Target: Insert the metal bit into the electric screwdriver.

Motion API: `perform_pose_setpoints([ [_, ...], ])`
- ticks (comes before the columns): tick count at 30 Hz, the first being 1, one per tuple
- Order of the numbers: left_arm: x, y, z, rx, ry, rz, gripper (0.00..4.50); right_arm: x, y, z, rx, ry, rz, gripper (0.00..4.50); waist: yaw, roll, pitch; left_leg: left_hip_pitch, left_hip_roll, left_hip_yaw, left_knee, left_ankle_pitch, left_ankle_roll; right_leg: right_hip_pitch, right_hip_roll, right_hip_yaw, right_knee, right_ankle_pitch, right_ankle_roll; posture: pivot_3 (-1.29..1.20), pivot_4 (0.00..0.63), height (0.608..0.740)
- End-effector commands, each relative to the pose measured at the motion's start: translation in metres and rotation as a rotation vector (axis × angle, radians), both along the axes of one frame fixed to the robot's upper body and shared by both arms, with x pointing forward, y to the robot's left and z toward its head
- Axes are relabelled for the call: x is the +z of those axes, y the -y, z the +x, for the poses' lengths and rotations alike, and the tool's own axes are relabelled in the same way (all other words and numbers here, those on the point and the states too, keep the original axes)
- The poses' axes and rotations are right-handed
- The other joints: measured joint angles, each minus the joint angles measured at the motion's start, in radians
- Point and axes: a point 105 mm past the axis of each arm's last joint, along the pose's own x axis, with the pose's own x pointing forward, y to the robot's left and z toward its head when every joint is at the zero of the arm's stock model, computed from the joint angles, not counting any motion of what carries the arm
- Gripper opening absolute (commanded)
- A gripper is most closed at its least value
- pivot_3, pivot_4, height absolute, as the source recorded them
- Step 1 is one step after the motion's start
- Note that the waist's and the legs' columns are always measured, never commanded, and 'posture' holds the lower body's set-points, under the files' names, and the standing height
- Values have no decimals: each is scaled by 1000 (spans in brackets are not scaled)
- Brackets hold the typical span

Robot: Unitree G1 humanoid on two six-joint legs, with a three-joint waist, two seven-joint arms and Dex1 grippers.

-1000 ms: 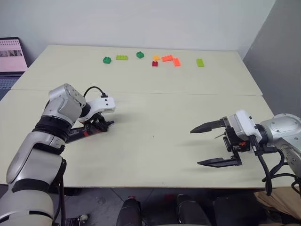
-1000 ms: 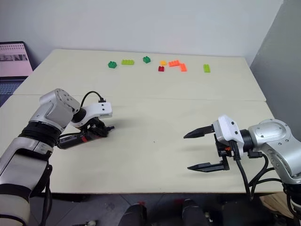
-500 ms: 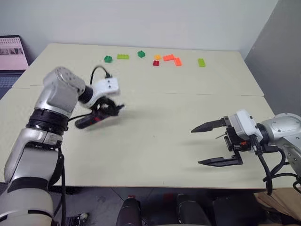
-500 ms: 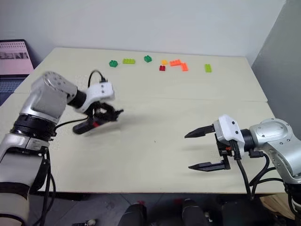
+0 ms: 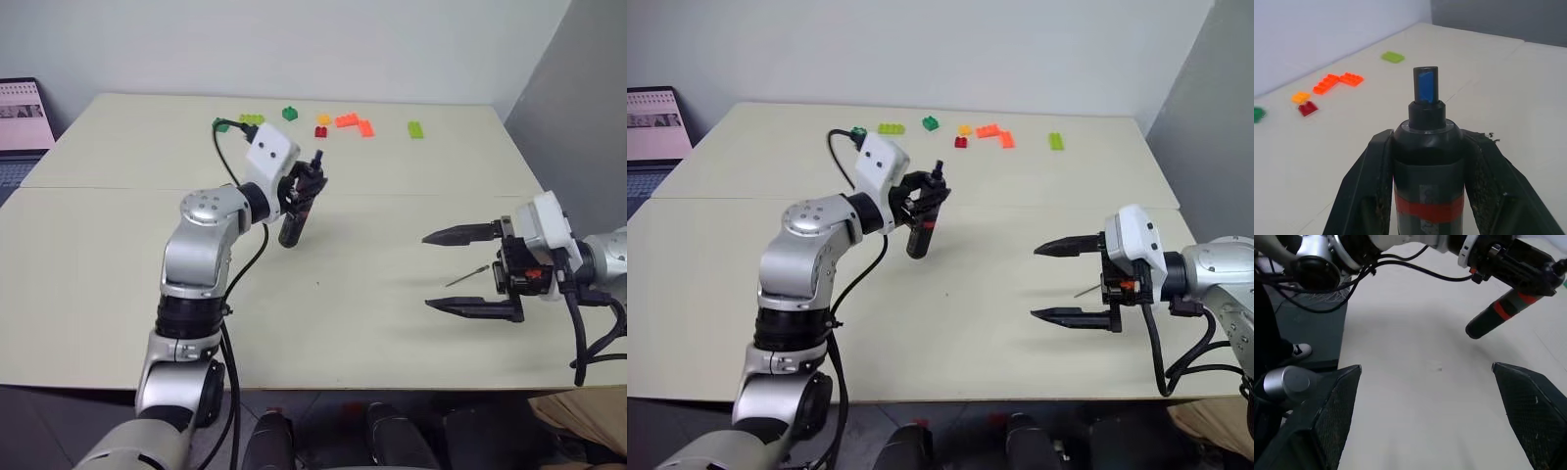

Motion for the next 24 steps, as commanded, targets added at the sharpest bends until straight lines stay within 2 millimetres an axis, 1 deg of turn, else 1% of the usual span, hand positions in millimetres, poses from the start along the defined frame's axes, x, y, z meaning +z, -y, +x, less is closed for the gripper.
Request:
perform_pose_setpoints([
  [1, 19, -1, -8, 93, 193, -132, 1654, 23, -7, -3, -14, 55, 65, 4500, 6, 0, 0, 0, -1, 1, 0, 0, 0, 1, -1, 1, 0, 0, 0, 0, 150, 740],
  [3, 14, -3, -10, 127, 226, -161, 1654, 26, -9, 0, -40, 56, 79, 4500, 11, 0, 0, 1, -1, 1, 1, 0, 0, 2, -1, 1, -1, 1, 1, 0, 150, 740],
  [8, -8, -5, -12, 177, 177, -225, 1654, 31, -14, 10, -107, 44, 105, 4500, 16, 0, 0, 1, -1, 1, 1, 0, 0, 1, -1, 1, -1, 1, 1, 0, 150, 740],
  [13, -21, -1, -16, 179, 148, -226, 1654, 40, -17, 9, -89, 59, 136, 4500, 22, 0, 0, 1, -1, 2, 0, 0, 0, 1, -1, 1, -1, 1, 1, 0, 150, 740],
  [15, -27, -3, -14, 198, 130, -231, 1654, 40, -17, 10, -88, 61, 136, 4500, 22, 0, 0, 1, -1, 2, 0, 0, 0, 1, -1, 1, -2, 1, 1, 0, 150, 740],
  [18, -32, -2, -14, 204, 117, -235, 1654, 40, -18, 10, -83, 58, 137, 4500, 22, 0, 0, 1, -1, 2, 0, 0, 0, 1, -1, 1, -2, 1, 1, 0, 150, 740],
  [24, -34, -1, -21, 206, 113, -254, 1654, 36, -15, 10, -90, 53, 104, 4500, 22, 0, 0, 1, -1, 2, 0, 0, 0, 1, -1, 1, -2, 1, 1, 0, 150, 740],
])
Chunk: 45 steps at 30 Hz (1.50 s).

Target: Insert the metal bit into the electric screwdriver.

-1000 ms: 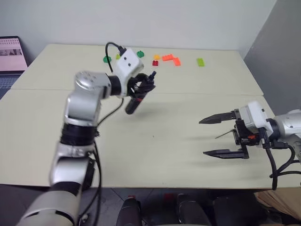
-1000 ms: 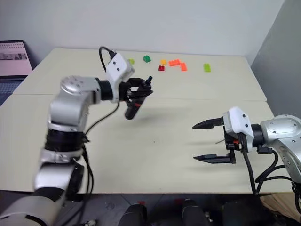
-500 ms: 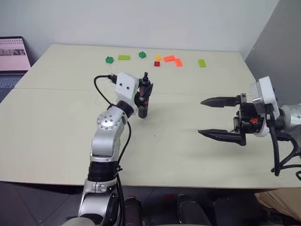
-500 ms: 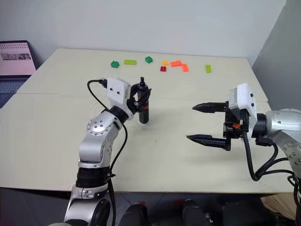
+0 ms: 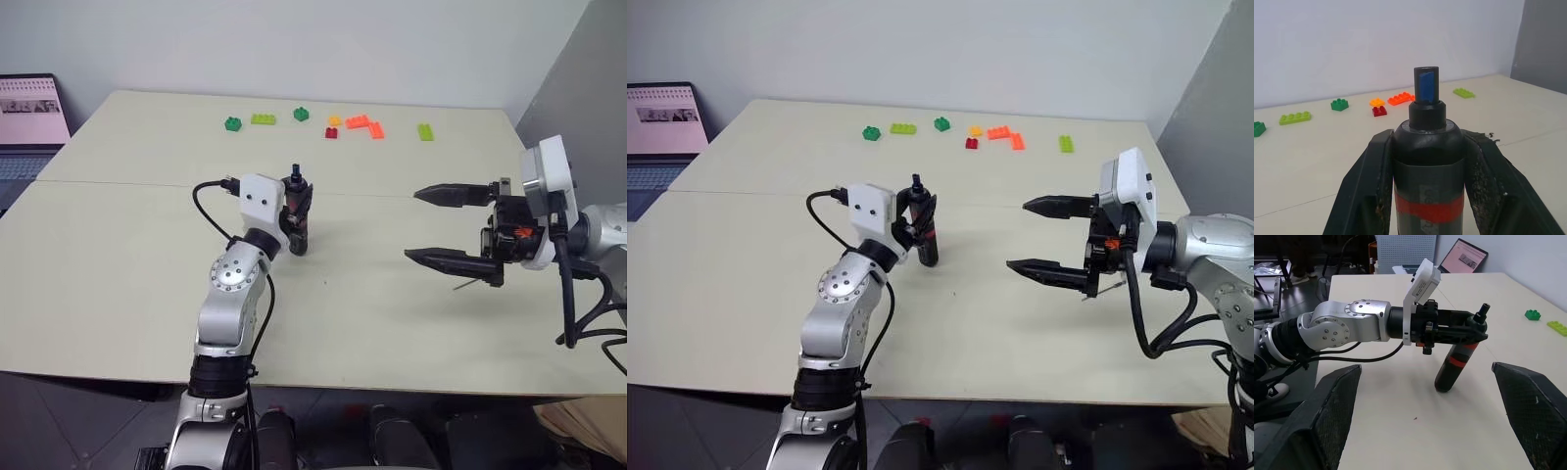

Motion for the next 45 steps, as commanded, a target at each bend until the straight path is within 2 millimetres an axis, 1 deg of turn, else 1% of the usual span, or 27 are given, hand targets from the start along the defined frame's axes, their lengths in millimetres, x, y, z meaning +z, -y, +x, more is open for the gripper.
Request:
perform_pose_setpoints([
  [1, 6, 6, -9, -19, 23, -20, 1654, 3, 3, -1, -5, 31, -29, 4500, 0, 0, 0, 0, 0, 0, 0, 0, 0, 0, 0, 0, 0, 0, 0, 0, 150, 740],
  [3, 8, 7, -11, -15, 29, -22, 1653, -2, 11, 5, -31, 40, -87, 4500, 0, 0, 0, 0, 0, 0, 0, 0, 0, 0, 0, 0, 0, 0, 0, 0, 150, 740],
  [5, 9, 9, -14, -20, 35, -16, 1653, -11, 25, 14, -65, 34, -174, 4500, 0, 0, 0, 0, 0, 0, 0, 0, 0, 0, 0, 0, 0, 0, 0, 0, 150, 740],
  [7, 8, 11, -16, -27, 33, -10, 1653, -32, 44, 22, -69, 24, -357, 4500, 1, 0, 0, 0, 0, 1, 0, 0, 0, 0, 0, 0, -1, 0, 0, 0, 150, 740],
  [9, 7, 12, -17, -29, 31, -6, 1653, -59, 68, 29, -38, 43, -618, 4500, 1, 0, 0, 0, -1, 2, 0, 0, 0, 0, -1, 0, -1, 0, 0, 0, 150, 740],
  [11, 6, 13, -17, -31, 30, -1, 1653, -76, 83, 36, -7, 35, -769, 4500, 0, 1, 0, 1, 0, 3, -1, 0, 0, 0, -1, 1, -2, 0, 1, 0, 150, 740],
  [16, 7, 15, -19, -37, 38, 12, 1653, -106, 102, 57, 101, 47, -1009, 4500, -10, 4, 1, 2, 0, 4, -1, 0, 0, 0, -1, 2, -1, -1, 1, 0, 150, 740],
  [19, 7, 14, -20, -36, 41, 19, 1653, -118, 106, 71, 159, 44, -1094, 4500, -12, 4, 1, 2, 0, 4, -1, 0, 0, 0, -1, 3, -1, 0, 0, 0, 150, 740],
  [22, 7, 14, -21, -34, 43, 23, 1653, -124, 112, 82, 199, 39, -1175, 4500, -13, 5, 2, 2, 0, 4, -1, 0, 0, 0, -1, 3, -2, 0, 0, 0, 150, 740],
  [25, 7, 12, -22, -27, 44, 27, 1653, -128, 122, 95, 219, 46, -1285, 4500, -10, 5, 2, 2, -1, 5, -1, 0, 0, 0, -2, 3, -2, 0, 0, 0, 150, 740],
  [30, 6, 9, -22, -13, 43, 29, 1653, -132, 134, 103, 233, 42, -1373, 4500, -8, 6, 2, 2, -1, 5, -1, 0, 0, 0, -3, 3, -2, 0, 0, 0, 150, 740],
  [33, 6, 8, -23, -6, 42, 29, 1653, -133, 133, 104, 237, 34, -1364, 4500, -8, 6, 2, 2, -1, 5, -1, 0, 0, 0, -3, 3, -2, 0, 0, 0, 150, 740],
  [38, 3, 5, -23, 7, 32, 29, 1653, -139, 124, 106, 242, 22, -1320, 4500, -11, 6, 2, 3, -1, 5, -1, 0, 0, 0, -3, 2, -1, 0, -1, 0, 150, 740],
  [40, 3, 4, -22, 10, 30, 31, 1653, -141, 123, 107, 240, 19, -1321, 4123, -12, 6, 2, 4, -1, 5, -1, 0, 0, 1, -3, 2, -1, 0, -1, 0, 150, 740],
  [41, 3, 3, -22, 11, 28, 30, 1653, -141, 123, 107, 236, 18, -1325, 4025, -13, 6, 2, 4, -1, 5, -1, 0, 0, 2, -3, 2, -1, 0, -1, 0, 150, 740],
  [44, 3, 2, -20, 18, 22, 23, 1653, -143, 123, 109, 224, 14, -1326, 3279, -26, 6, 2, 7, -1, 5, -1, 0, 0, 6, -3, 2, -1, 0, 0, 0, 150, 740],
  [45, 3, 2, -20, 19, 21, 22, 1653, -143, 122, 109, 221, 14, -1325, 3100, -29, 6, 2, 7, -1, 5, -1, 0, 0, 6, -3, 2, -1, 0, 0, 0, 150, 740],
])
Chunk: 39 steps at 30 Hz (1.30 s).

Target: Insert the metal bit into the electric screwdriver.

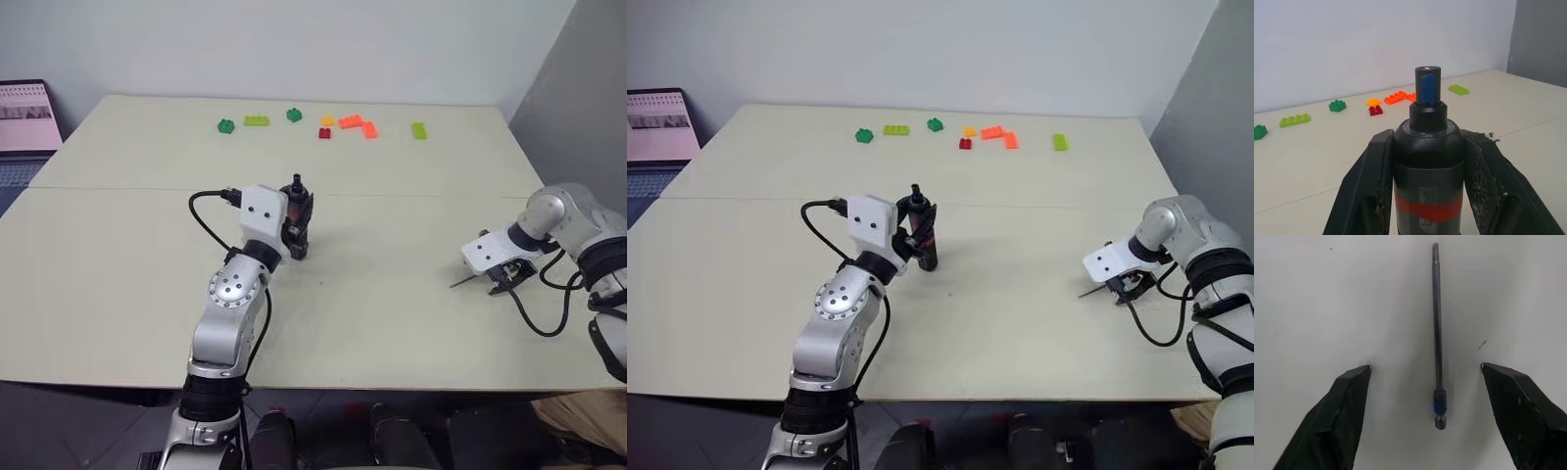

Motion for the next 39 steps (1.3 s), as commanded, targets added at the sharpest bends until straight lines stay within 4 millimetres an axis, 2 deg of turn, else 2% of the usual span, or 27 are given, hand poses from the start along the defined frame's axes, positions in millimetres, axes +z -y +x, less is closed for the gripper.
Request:
perform_pose_setpoints([
  [1, 7, 2, -2, -5, 22, -16, 1653, 0, -3, 5, -24, 23, 22, 2945, -6, 0, 0, 1, 0, 0, 0, 0, 0, 1, 0, 0, 0, 0, 0, 0, 150, 740],
  [2, 7, 2, -2, -4, 22, -16, 1653, 0, -3, 5, -26, 25, 22, 2555, -8, 0, 0, 3, 0, 0, 0, 0, 0, 3, 0, 0, 0, 0, 0, 0, 150, 740],
  [6, 7, 1, -1, -1, 20, -16, 1653, 1, -4, 7, -29, 28, 15, 1815, -18, 0, 0, 9, 0, 0, 0, 0, 0, 8, 0, 1, -1, 0, 0, 0, 150, 740],
  [12, 8, 3, -2, -1, 30, -10, 1653, 4, -5, 8, -37, 31, 17, 169, -29, 0, 0, 9, 0, 0, -1, 0, 0, 9, 0, 1, -1, 0, 0, 0, 150, 740],
  [13, 8, 3, -2, -3, 34, -8, 1653, 5, -5, 8, -38, 31, 18, 45, -29, 0, 0, 9, 0, 0, -1, 0, 0, 9, 0, 1, -1, 0, 0, 0, 150, 740],
  [19, 11, 6, -4, -11, 48, -6, 1653, 12, -11, 8, -21, 49, 84, 0, -28, 1, 1, 9, 0, 0, -1, 0, 0, 8, 0, 1, -1, 0, 0, 0, 150, 740],
  [23, 20, 11, -7, -30, 77, -16, 1653, 32, -28, 9, -15, 97, 257, 0, -28, 2, 2, 8, -1, 0, -2, 0, 0, 7, 0, 1, -2, 0, 0, 0, 150, 740],
  [27, 35, 17, -9, -42, 103, -62, 1653, 65, -57, 9, -33, 152, 546, 0, -27, 2, 3, 7, -1, -1, -2, 0, 0, 7, 0, 1, -2, 0, 0, 0, 150, 740],
  [31, 41, 25, -11, -55, 99, -97, 1653, 89, -82, -5, -69, 148, 854, 0, -25, 2, 3, 1, -1, -4, -1, 0, 0, 5, 0, -2, -2, 0, 0, 0, 150, 740],
  [35, 34, 31, -14, -73, 94, -70, 1653, 126, -112, -15, -162, 138, 1244, 0, -24, 2, 3, -1, -1, -6, -1, 0, 0, 4, 0, -4, -3, 0, 0, 0, 150, 740],
  [39, 20, 28, -12, -62, 74, -34, 1653, 159, -135, -23, -222, 122, 1543, 0, -25, 3, 3, -5, -1, -6, -1, 0, 0, -2, 0, -4, 0, 0, 0, 0, 150, 740],
])
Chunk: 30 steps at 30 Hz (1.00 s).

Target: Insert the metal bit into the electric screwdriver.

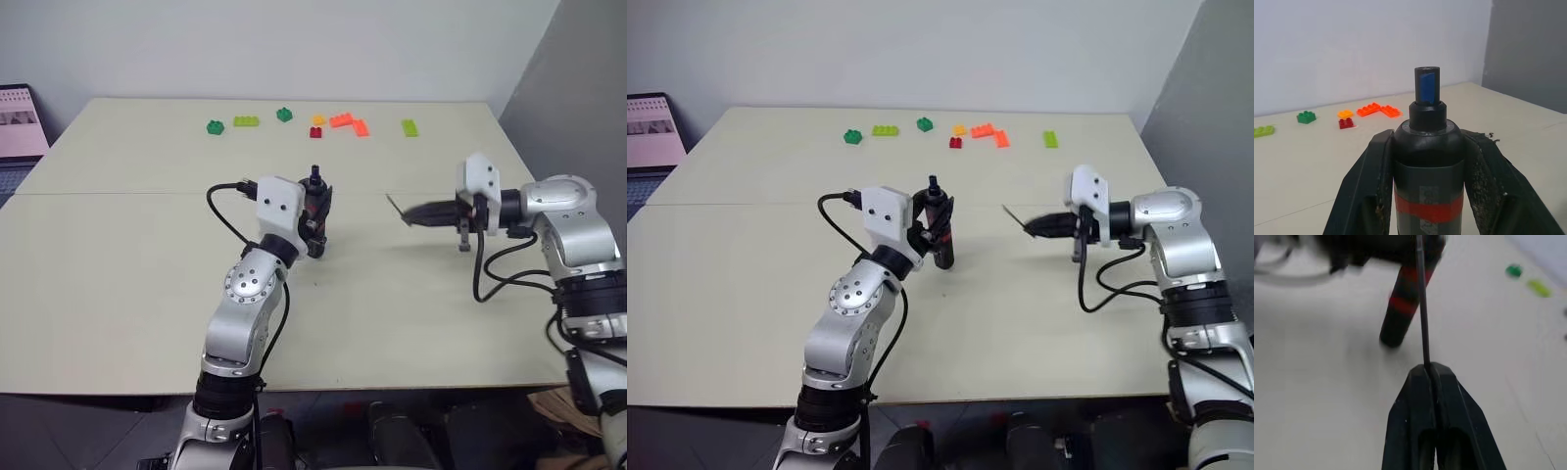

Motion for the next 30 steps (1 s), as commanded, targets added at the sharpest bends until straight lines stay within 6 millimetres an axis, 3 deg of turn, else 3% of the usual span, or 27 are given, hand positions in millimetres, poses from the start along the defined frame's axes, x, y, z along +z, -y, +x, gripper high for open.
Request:
perform_pose_setpoints([
  [1, 5, -3, -5, 5, 60, 14, 1653, 47, -13, -10, -39, 33, 273, 0, 1, 0, 0, 0, 0, 0, 0, 0, 0, 0, 0, 0, 0, 0, 0, 0, 150, 740],
  [6, -6, -4, -5, 2, 55, 41, 1653, 60, -29, -13, -42, -7, 398, 0, 1, 0, 0, -1, 0, 0, 0, 0, 0, 0, 1, 0, 0, 0, 0, 0, 150, 740],
  [13, -18, -6, -8, -6, 37, 53, 1653, 58, -44, -10, -30, -28, 409, 0, 0, 0, 0, -1, 0, 0, -1, 0, 0, -1, 1, 0, 0, 0, 0, 0, 150, 740],
  [22, 14, -1, -15, 43, 108, -37, 1652, 67, -64, -9, -66, 35, 453, 0, -1, 0, 0, -3, 0, 1, -1, 0, 0, -4, 1, 0, 0, 0, 0, 0, 150, 740],
  [30, 4, -10, -6, 127, 112, 13, 1652, 59, -89, -7, -113, 36, 451, 0, -1, 0, 0, -6, 1, 1, -2, 0, 0, -8, 1, 0, 0, 0, 0, 0, 150, 740],
])
